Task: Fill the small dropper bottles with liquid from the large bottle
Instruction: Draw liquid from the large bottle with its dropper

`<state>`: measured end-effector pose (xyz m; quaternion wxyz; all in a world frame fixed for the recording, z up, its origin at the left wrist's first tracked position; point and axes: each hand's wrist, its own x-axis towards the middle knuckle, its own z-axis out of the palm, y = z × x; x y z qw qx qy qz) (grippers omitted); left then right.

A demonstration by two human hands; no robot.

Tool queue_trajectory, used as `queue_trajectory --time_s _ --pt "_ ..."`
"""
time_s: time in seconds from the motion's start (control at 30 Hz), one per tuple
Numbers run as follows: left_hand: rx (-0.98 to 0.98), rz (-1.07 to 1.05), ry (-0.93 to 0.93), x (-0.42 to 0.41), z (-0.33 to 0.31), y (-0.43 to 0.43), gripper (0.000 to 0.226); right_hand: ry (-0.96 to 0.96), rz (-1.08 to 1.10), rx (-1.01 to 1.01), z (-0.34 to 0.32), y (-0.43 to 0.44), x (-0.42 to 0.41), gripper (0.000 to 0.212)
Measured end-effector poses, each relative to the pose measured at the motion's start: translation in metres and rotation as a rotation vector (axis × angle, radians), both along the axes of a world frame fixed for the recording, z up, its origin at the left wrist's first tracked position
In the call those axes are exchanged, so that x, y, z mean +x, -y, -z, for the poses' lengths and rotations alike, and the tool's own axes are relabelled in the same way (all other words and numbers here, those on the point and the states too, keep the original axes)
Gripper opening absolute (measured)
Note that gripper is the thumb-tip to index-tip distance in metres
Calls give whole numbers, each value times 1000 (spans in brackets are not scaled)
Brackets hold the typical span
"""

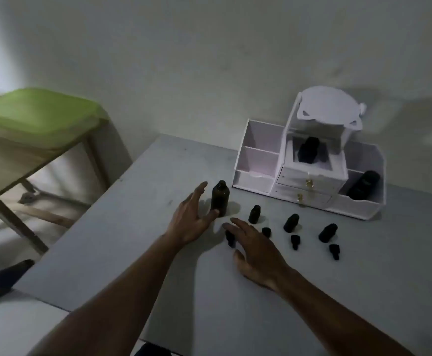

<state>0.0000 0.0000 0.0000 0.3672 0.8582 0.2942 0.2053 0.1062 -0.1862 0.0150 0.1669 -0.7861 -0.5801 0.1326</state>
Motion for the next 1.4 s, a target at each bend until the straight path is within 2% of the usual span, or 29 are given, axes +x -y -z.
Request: queue_trajectory --time_s 0.17,0.3,0.43,0.53,0.7,0.87,0.97,1.1,1.23,1.4 --pt "-51 -22 97 15 22 -1 91 132 -30 201 40 -9 7 55" --pt "-163 -97 203 22 33 1 91 90 -21 343 61 -7 10 38" --pt "-236 -130 295 27 31 1 88 61 -6 384 66 -3 7 35" --pt "-250 -89 359 34 27 0 80 83 -10 474 68 -3 6 29" --pt "-211 -19 426 41 25 1 49 87 -15 676 64 1 10 22" --pt "-298 7 515 39 27 -3 41 -89 115 931 20 -8 17 26" --pt "-291 34 489 39 27 -6 42 -294 245 1110 -25 -26 26 23" --pt "-327 75 502 37 22 -4 38 -507 222 1314 -74 -51 42 19" --pt "-366 93 537 35 17 1 44 -637 188 1300 -84 -68 45 15" --pt "-346 65 503 37 22 -4 32 -637 202 1230 -72 -78 48 19"
